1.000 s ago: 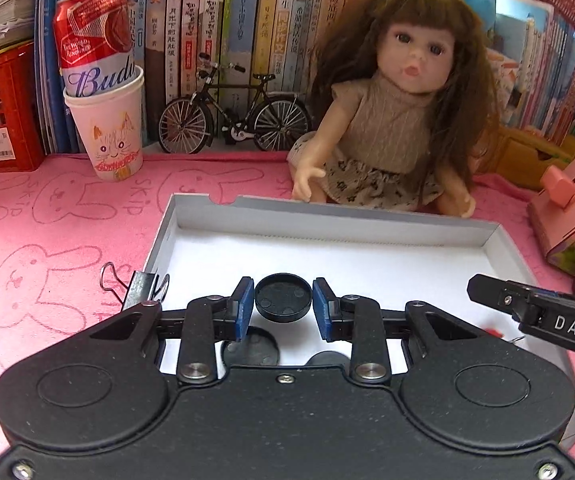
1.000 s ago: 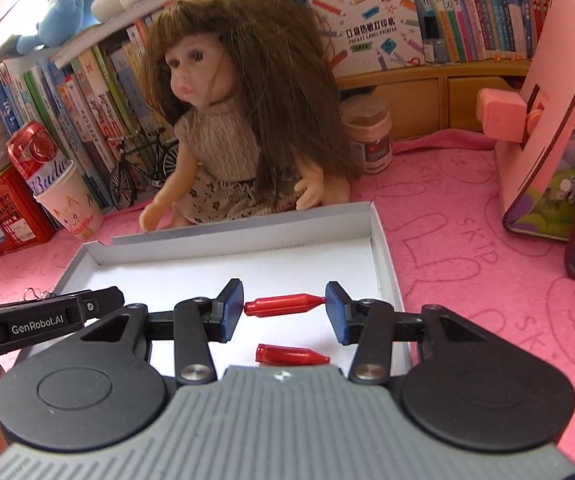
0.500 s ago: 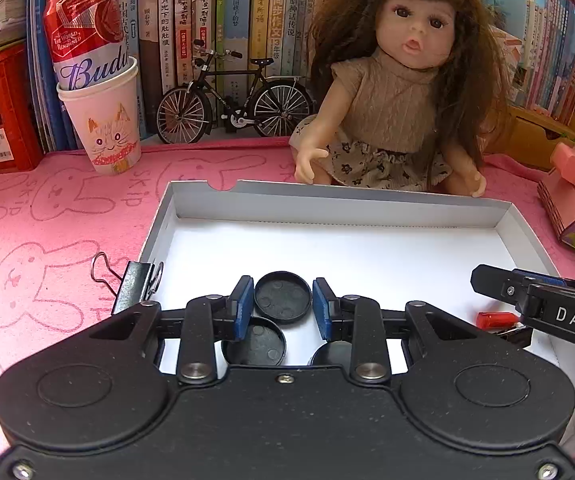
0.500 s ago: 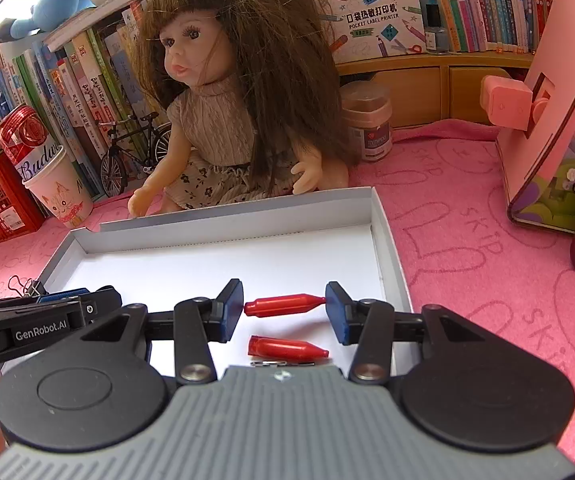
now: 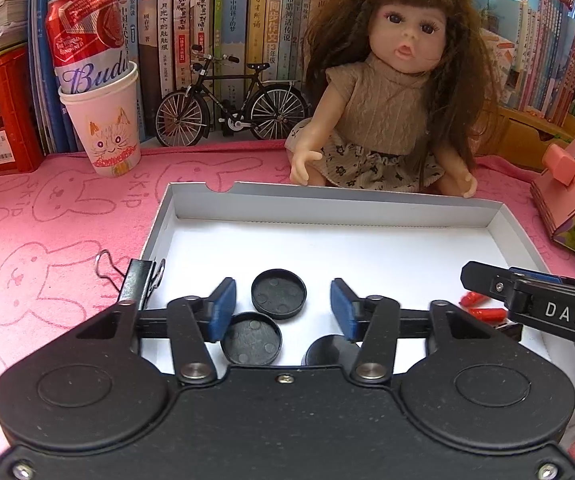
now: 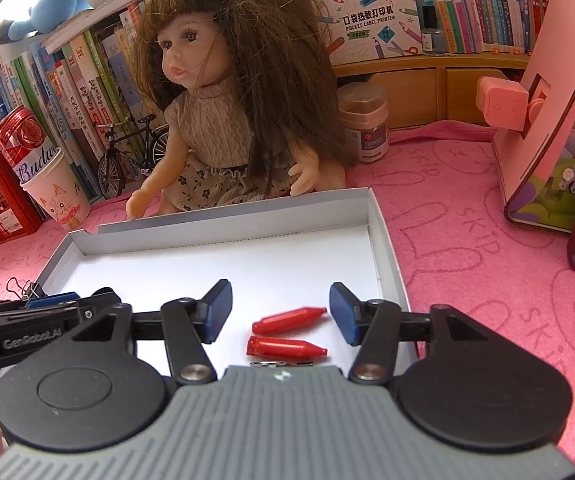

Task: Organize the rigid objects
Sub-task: 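Open the left tool releasing the black lid in the tray, then withdraw both open tools from the tray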

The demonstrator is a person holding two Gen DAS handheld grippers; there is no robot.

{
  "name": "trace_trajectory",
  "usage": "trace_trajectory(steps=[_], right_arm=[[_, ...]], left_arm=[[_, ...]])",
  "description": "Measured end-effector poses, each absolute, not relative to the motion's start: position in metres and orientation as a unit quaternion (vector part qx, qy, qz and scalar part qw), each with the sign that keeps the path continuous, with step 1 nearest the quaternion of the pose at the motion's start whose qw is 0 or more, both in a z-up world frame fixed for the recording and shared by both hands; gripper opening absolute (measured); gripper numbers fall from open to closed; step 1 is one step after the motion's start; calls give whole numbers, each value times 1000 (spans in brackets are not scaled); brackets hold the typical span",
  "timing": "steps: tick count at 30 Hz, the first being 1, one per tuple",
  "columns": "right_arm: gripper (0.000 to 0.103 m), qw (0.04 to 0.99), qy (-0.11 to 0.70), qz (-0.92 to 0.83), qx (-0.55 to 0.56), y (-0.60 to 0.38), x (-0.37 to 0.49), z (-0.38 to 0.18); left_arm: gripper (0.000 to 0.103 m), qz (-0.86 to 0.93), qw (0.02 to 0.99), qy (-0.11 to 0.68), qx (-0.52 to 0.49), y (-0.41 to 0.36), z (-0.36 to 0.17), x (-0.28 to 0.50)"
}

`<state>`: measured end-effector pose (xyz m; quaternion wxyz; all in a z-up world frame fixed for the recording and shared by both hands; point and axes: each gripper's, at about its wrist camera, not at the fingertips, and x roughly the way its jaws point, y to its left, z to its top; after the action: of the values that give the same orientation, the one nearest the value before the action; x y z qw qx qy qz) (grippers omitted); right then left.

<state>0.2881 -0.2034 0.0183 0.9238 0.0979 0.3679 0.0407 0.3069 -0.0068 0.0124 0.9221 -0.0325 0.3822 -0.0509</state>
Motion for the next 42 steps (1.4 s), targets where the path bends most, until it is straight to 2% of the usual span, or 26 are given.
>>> trace_trajectory(steps=[4, 19, 42], right_arm=[[81, 925, 361, 41, 113, -206, 280, 24], [88, 946, 313, 41, 71, -194, 224, 65], [92, 954, 295, 43, 37, -184, 169, 68]], left_arm=[[60, -54, 926, 372, -28, -6, 21, 297], [76, -54, 942, 331, -27, 0, 57, 235], [79, -58, 951, 301, -31, 12, 67, 167]])
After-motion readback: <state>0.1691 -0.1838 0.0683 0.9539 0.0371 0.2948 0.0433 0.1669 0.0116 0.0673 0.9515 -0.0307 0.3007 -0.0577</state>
